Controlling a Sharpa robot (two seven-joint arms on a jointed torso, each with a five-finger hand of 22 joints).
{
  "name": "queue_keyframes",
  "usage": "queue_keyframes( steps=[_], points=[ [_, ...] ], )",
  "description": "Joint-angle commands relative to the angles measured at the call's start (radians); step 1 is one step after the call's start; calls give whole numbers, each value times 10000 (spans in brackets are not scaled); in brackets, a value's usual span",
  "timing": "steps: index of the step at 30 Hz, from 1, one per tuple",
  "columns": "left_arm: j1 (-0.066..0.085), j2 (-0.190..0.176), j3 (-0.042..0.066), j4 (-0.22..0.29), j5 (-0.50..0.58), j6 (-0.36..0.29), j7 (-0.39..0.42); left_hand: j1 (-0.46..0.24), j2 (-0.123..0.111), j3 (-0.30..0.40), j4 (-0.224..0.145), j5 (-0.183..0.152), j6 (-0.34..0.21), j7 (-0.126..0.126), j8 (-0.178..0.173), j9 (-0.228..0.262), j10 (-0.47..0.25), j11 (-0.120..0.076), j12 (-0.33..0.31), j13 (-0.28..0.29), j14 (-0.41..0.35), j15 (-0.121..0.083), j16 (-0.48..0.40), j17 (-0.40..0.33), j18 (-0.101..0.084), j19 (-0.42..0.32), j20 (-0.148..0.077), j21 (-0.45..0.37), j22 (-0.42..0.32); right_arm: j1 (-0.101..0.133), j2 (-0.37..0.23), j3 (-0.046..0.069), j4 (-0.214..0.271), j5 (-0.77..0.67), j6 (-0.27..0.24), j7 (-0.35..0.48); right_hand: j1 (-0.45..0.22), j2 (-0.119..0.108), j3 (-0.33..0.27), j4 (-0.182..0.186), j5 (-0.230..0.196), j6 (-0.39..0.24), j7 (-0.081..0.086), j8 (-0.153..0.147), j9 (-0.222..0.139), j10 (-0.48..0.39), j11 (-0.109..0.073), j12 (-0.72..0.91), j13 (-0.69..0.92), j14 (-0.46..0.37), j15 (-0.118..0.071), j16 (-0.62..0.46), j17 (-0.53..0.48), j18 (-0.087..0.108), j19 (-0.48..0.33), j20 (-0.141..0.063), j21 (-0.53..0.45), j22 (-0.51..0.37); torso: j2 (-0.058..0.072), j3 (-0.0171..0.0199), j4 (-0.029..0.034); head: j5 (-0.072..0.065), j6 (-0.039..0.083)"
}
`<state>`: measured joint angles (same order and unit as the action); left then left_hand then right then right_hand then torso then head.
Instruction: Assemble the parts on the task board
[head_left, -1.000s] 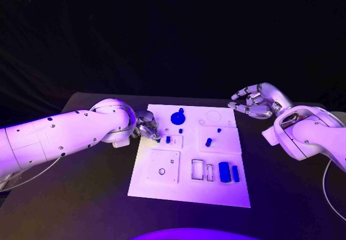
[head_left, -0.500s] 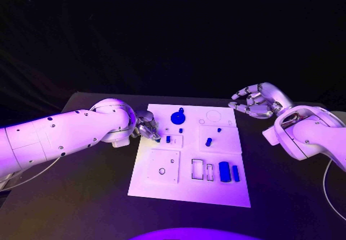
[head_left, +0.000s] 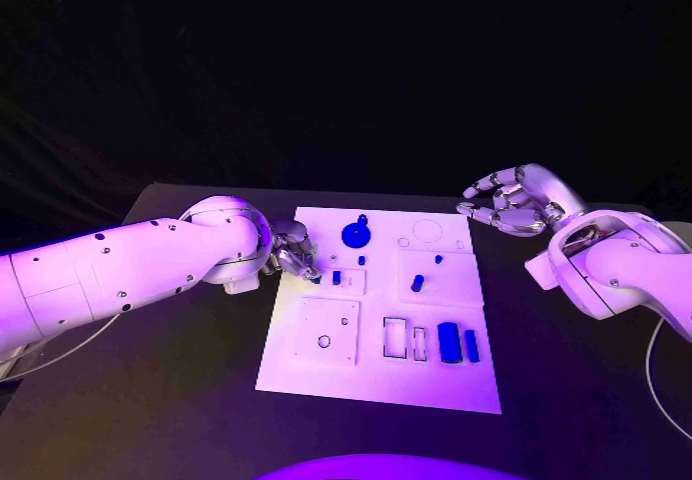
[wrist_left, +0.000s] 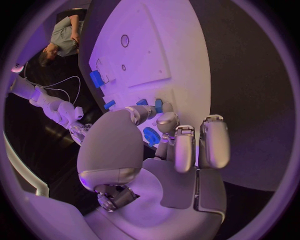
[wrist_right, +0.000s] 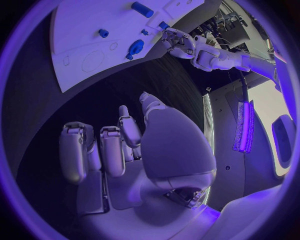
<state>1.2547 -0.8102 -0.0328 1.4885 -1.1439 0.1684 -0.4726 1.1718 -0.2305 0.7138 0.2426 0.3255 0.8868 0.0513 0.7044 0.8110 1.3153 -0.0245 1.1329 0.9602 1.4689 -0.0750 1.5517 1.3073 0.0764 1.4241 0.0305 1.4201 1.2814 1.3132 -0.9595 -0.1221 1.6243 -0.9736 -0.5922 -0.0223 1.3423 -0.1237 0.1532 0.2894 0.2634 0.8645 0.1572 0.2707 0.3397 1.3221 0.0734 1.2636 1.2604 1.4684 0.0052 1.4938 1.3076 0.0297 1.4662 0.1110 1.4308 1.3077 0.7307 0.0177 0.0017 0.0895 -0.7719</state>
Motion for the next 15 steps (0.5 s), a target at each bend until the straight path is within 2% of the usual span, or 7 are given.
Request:
queue_keyframes(
  steps=[1,8,13,15],
  points=[
    [-19,25,-12,32,70,309,-72,-149,-47,2164,-2097,104,92,5,52,12,63,-4,49,5,961,-67,68,2431,-132,70,-17,36,16,-9,0,0,7,-108,50,61,-46,12,-30,-15,65,-50,-10,59,-9,-67,-17,-35,-14,583,-74,-62,712,65,260,-73,-64,1830,-1,2,-1,3,-26],
    [-18,54,-12,23,237,300,-104,-638,-115,1863,-1873,164,271,-148,175,95,240,-113,110,90,979,-139,107,2494,-138,82,-65,49,58,-12,-4,0,4,-108,48,60,-46,12,-30,-15,65,-50,-10,59,-9,-67,-17,-35,-14,583,-74,-62,712,65,260,-73,-64,1830,-2,0,-3,-1,-27],
    [-17,87,-12,-23,282,203,-129,-1029,-81,1451,-1533,98,333,-243,173,113,290,-175,111,108,983,-199,116,2508,-140,80,-120,37,60,-12,-7,0,7,-108,50,60,-46,13,-28,-15,68,-56,-10,69,-11,-69,-18,-39,-19,593,-76,-46,754,62,267,-75,-54,1837,-5,5,-4,-2,-29],
    [-16,96,-12,-46,285,187,-136,-1295,-56,1154,-1262,34,397,-270,163,106,289,-194,106,109,980,-216,110,2497,-141,82,-140,30,59,-12,-8,0,8,-108,49,62,-46,13,-28,-15,68,-56,-10,69,-11,-69,-18,-39,-19,593,-76,-46,754,62,267,-75,-54,1837,-4,6,-3,-9,-28]
  ],
)
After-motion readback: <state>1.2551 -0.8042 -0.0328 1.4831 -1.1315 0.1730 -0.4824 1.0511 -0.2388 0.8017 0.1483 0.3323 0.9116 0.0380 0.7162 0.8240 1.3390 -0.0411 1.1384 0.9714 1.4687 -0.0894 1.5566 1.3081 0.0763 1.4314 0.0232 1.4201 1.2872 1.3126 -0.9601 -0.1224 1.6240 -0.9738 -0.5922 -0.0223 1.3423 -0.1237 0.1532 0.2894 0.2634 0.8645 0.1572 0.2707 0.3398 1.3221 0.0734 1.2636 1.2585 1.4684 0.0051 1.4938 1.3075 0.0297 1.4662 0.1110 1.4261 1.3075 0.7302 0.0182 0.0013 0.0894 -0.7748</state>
